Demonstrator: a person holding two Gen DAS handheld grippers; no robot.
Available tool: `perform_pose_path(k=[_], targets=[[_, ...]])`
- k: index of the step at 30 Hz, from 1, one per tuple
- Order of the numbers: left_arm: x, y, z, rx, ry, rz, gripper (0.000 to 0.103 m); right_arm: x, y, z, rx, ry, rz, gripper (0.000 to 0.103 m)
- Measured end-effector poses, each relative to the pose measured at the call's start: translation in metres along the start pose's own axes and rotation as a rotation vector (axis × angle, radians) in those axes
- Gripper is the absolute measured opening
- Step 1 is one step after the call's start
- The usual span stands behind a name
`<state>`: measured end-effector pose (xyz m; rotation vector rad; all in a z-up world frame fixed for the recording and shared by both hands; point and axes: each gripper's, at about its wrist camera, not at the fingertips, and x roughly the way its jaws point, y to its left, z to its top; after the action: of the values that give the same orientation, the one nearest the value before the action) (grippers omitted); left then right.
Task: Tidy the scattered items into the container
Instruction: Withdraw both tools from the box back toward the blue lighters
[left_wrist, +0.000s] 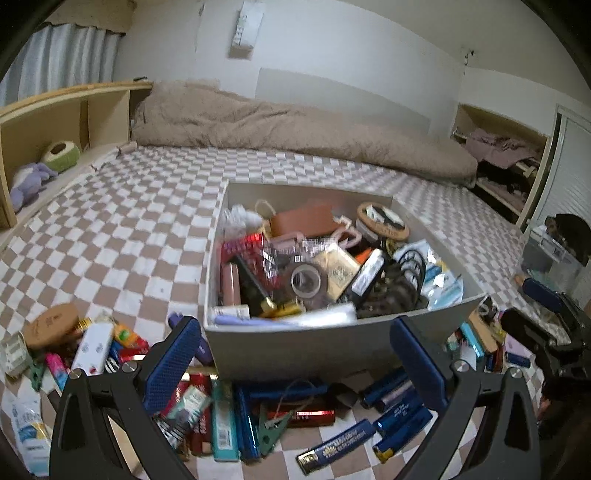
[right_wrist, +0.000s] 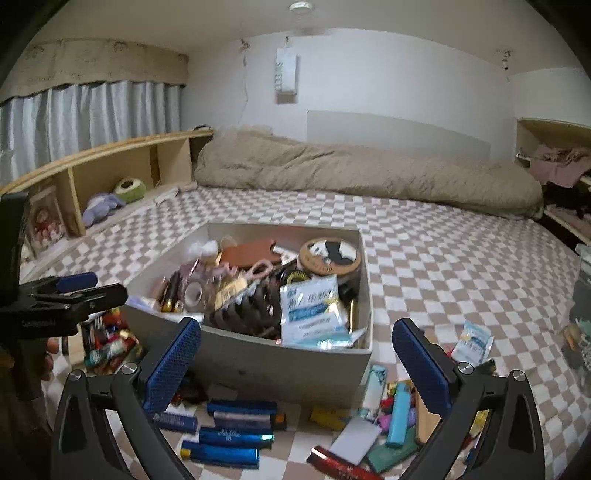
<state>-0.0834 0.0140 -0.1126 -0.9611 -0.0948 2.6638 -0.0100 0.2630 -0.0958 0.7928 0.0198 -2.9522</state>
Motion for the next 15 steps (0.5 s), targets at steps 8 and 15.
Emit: perform_pose_path(k=[8, 15], targets=[[0.010, 0.000, -0.022, -0.030, 0.056, 0.007, 0.103, 0.018, 0.008, -0.036, 0.032, 0.096, 0.029, 0.103], [0.015, 0.002, -0.037, -0.060, 0.097, 0.022, 0.103, 0.028, 0.020, -0.069, 0.038, 0.184, 0.039, 0.103]])
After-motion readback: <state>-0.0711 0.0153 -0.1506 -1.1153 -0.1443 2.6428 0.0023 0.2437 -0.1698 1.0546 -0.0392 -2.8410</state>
